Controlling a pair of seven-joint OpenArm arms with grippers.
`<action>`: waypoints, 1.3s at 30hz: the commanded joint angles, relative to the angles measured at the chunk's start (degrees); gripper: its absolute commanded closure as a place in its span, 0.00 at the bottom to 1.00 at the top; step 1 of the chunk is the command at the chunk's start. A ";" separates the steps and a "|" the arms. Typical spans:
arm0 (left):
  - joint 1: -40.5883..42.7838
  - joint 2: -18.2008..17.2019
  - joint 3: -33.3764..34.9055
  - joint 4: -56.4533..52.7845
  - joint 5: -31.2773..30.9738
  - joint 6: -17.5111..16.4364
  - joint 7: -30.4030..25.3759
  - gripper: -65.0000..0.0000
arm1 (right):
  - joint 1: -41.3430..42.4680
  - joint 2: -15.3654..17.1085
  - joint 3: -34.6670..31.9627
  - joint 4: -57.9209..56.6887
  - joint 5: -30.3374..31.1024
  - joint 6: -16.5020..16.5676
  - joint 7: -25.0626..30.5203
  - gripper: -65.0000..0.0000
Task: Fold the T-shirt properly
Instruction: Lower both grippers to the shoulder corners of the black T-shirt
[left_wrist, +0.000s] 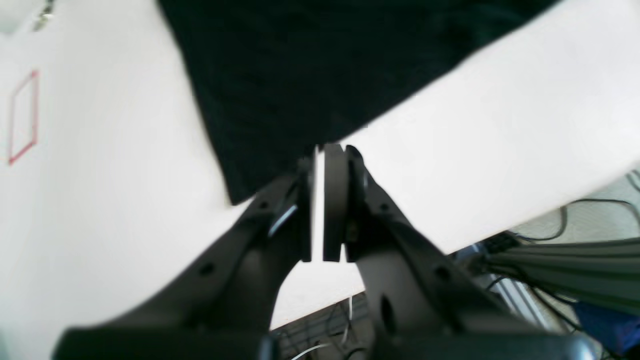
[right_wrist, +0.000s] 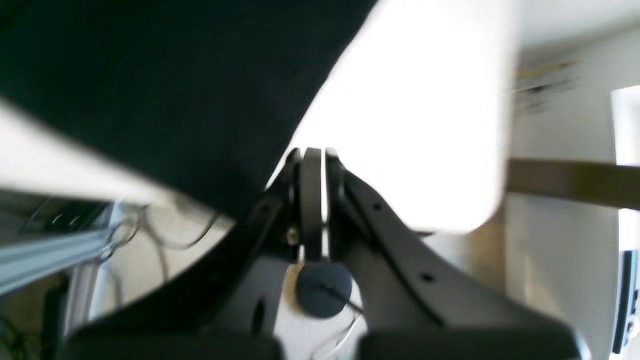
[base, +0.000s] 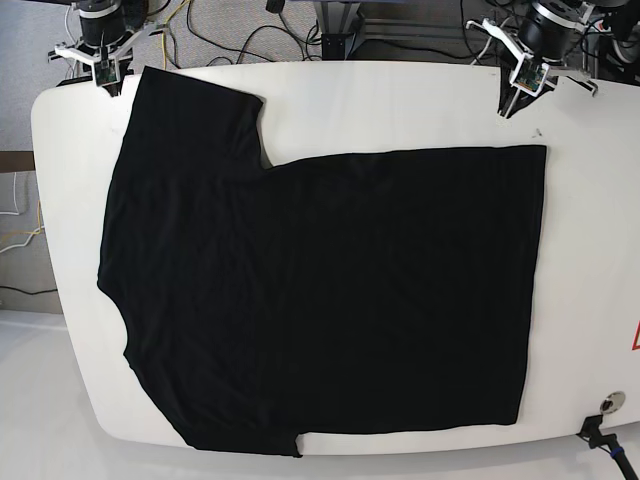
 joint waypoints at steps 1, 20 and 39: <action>0.44 0.88 -1.64 0.77 -0.66 -0.38 -0.18 0.99 | -0.14 1.18 1.04 1.43 0.32 0.16 -0.79 1.00; -11.33 2.29 -4.94 -3.45 -2.40 -2.15 5.29 0.84 | 8.82 -0.97 9.74 -0.07 2.08 6.35 -6.10 0.76; -17.26 0.63 -5.48 -11.37 -4.42 -3.40 5.73 0.72 | 14.57 -0.97 12.73 0.26 14.42 9.83 -16.16 0.76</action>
